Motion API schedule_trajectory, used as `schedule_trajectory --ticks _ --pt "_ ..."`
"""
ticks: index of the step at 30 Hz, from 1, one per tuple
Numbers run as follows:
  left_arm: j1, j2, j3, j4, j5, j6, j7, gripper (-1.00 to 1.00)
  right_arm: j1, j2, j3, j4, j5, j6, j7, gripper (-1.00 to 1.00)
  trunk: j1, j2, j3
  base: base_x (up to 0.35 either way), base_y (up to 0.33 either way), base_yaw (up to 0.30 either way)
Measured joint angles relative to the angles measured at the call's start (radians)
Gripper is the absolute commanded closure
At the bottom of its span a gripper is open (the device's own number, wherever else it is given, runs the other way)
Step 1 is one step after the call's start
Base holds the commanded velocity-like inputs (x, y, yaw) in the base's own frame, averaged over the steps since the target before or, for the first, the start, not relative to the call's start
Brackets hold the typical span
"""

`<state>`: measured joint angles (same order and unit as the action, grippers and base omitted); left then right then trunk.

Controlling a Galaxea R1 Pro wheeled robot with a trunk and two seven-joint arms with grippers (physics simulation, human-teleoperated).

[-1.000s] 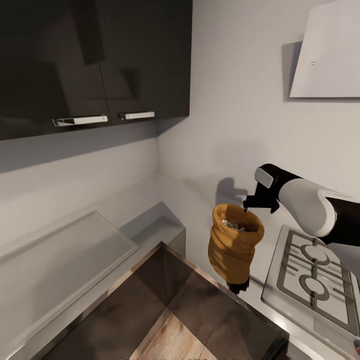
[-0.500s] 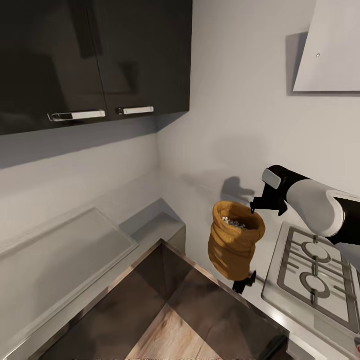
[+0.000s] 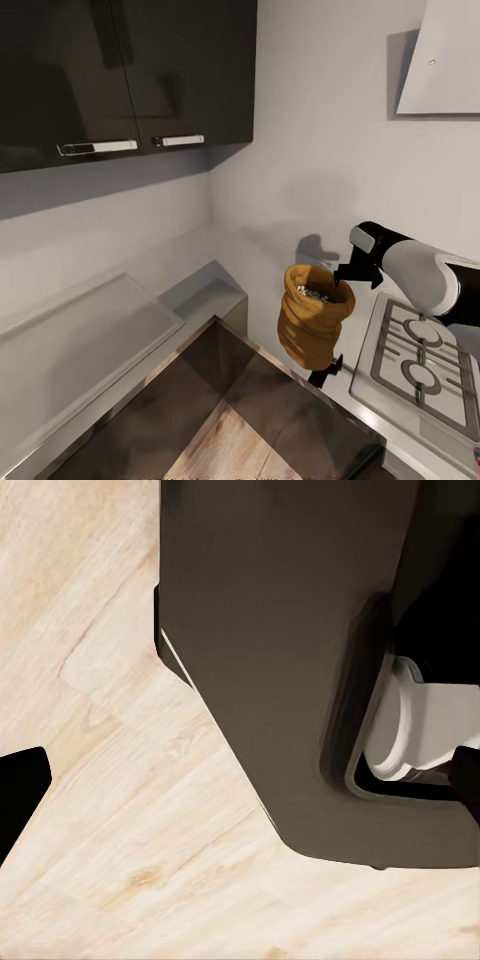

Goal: In the kitchen, take the popcorn bag from the countertop, put it into the microwave, and heat it until the popcorn is cooked so the cooked popcorn ends up inside the bag.

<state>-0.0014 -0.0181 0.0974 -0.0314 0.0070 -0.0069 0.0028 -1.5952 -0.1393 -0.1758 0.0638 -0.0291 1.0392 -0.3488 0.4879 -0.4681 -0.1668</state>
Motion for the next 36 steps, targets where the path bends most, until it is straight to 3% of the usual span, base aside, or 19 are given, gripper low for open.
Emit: schedule_trajectory --ticks 36 --pt "0.0 0.0 0.0 0.0 0.0 0.0 0.0 -1.0 0.001 0.0 0.001 0.002 0.0 -0.002 0.001 -1.0 0.0 0.0 -0.049 0.0 0.0 0.0"
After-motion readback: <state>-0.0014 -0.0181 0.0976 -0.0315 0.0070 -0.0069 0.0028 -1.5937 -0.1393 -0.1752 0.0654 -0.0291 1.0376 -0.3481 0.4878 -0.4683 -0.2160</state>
